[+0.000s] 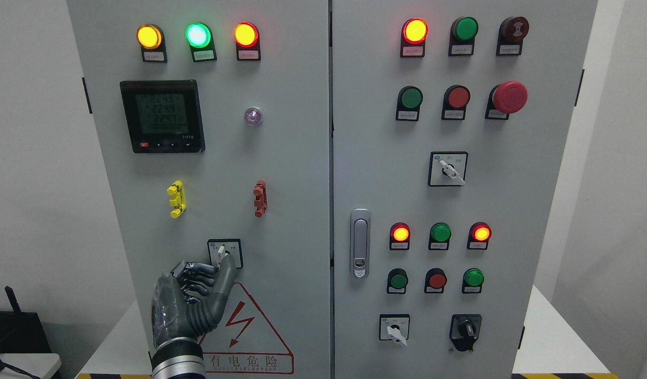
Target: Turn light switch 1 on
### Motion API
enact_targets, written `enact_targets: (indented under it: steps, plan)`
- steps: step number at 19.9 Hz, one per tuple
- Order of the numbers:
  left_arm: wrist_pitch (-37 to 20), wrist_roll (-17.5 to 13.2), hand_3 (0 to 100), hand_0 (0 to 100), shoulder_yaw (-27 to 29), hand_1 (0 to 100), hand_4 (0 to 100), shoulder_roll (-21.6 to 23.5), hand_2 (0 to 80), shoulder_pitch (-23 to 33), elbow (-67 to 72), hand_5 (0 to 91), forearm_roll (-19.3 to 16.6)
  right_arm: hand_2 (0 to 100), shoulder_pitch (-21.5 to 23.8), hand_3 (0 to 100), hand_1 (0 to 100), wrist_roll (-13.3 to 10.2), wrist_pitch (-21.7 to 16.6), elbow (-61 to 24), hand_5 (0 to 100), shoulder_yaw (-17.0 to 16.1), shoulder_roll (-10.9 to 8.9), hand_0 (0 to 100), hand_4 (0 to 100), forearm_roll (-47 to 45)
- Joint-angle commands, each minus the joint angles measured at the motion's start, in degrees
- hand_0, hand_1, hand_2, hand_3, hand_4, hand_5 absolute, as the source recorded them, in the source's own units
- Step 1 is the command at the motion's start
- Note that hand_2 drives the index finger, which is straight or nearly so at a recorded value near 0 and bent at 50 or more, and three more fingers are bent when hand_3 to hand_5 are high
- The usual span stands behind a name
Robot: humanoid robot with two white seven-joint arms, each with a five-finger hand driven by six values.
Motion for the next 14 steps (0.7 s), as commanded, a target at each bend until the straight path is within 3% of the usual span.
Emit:
enact_targets:
  steps: [1,14]
  plan:
    - [0.69,0.02,76,14,-0.36,47,78,-0.2,57.8,-0.58,0.04,73.9,-0.12,0,0.0,0,39,-0.02,-0.02,0.0,0,0.0,0.0,12,0,-0.97]
    - [2.63,0.02,77,17,-0.36,44,78,-0.2,58.8,-0.84,0.13,74.2,-0.12,0,0.0,0,39,-0.02,-0.02,0.0,0,0.0,0.0,12,0,-1.05]
